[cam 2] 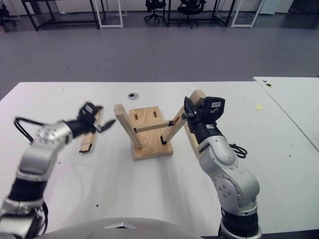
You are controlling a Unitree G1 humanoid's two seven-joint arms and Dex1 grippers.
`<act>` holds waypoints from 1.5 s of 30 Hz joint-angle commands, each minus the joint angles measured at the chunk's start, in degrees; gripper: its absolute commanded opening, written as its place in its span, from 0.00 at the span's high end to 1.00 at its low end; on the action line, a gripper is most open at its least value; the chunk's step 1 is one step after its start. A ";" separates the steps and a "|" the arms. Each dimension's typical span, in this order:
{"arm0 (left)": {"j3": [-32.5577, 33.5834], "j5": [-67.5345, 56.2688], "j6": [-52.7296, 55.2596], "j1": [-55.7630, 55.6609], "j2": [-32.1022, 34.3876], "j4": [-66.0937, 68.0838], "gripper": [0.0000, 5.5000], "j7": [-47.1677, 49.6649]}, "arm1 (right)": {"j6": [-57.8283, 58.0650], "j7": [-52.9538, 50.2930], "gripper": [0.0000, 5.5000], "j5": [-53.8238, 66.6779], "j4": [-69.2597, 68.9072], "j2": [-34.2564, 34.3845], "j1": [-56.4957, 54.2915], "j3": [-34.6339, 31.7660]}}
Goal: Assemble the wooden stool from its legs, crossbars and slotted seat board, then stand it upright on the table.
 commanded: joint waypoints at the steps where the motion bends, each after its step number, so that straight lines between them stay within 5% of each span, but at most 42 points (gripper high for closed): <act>1: 0.14 -9.58 8.38 -27.78 -0.82 13.36 0.30 -9.22 | 8.29 1.13 0.80 -6.38 7.34 -3.80 3.17 5.39; 9: -21.50 -14.98 29.40 -39.73 -7.64 9.49 0.30 -15.95 | 7.39 -0.44 0.79 -8.30 6.19 -2.35 4.56 6.25; 20: -37.56 -6.71 20.27 -40.96 -6.53 17.05 0.34 -21.84 | 6.77 -3.11 0.78 -12.52 4.91 0.46 6.15 9.81; 33: -40.34 -0.38 11.11 -42.16 -6.65 27.03 0.74 -30.28 | 6.00 -2.35 0.78 -15.54 5.51 2.26 6.57 11.23; 40: -33.28 0.86 8.67 -53.31 -2.78 34.07 0.75 -35.14 | 5.12 -2.43 0.78 -16.98 5.91 2.36 6.85 10.87; 45: -25.67 -3.49 24.96 -49.98 -4.19 19.14 0.75 -27.78 | 4.67 -2.87 0.78 -16.67 5.61 4.60 7.27 10.74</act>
